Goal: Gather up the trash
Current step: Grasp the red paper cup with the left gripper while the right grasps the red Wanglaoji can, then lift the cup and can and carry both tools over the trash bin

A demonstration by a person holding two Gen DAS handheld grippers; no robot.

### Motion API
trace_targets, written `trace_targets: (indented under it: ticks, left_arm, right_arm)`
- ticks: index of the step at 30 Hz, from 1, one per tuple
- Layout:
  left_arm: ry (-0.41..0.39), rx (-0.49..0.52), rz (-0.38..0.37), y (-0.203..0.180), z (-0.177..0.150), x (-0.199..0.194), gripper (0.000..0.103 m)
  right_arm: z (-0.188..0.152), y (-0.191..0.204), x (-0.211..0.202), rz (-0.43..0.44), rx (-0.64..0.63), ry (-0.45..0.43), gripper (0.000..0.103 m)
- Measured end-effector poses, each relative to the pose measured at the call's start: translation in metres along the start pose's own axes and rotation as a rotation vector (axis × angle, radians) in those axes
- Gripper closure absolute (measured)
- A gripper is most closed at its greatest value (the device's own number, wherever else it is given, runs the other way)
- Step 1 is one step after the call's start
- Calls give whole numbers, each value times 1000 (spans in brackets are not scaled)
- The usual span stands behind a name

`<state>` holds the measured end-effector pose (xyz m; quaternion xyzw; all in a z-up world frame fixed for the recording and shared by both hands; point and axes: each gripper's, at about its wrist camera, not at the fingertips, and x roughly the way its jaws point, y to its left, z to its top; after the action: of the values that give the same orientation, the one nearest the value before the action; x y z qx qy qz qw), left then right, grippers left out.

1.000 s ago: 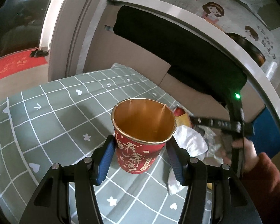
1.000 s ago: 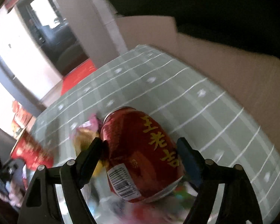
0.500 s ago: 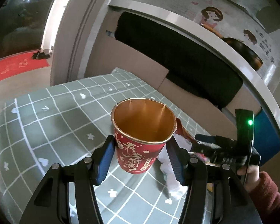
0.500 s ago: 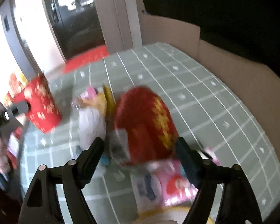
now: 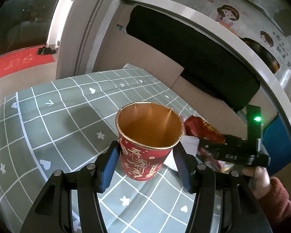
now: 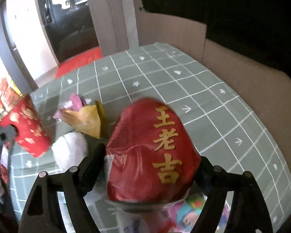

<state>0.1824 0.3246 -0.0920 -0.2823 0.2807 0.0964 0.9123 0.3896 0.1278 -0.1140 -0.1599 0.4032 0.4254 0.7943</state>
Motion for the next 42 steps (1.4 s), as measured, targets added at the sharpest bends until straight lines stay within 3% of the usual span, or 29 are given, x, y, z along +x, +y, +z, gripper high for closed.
trace_targets:
  ticks: [6,16,23,30,42]
  left_arm:
    - [-9,33,-14,-20,-1,-4,46]
    - [-44,154,-78,-84,-6,-23,46]
    - [-100,266,-153,-151,-9,-48,46]
    - [-160,413,-249,-235,-28,-75,46]
    - [-99,587,-427,-358,-91,-90,46]
  right_arm:
    - [-10,7,-62,-61,-2,-120,25]
    - [-54,7,-154,-129,73,-234,25]
    - [-92,-7,-234,-218,171,-359,25]
    - [-141,-21,-312,-361,252,-473,25]
    - [-229,-41,-405,-565,369,-557,25]
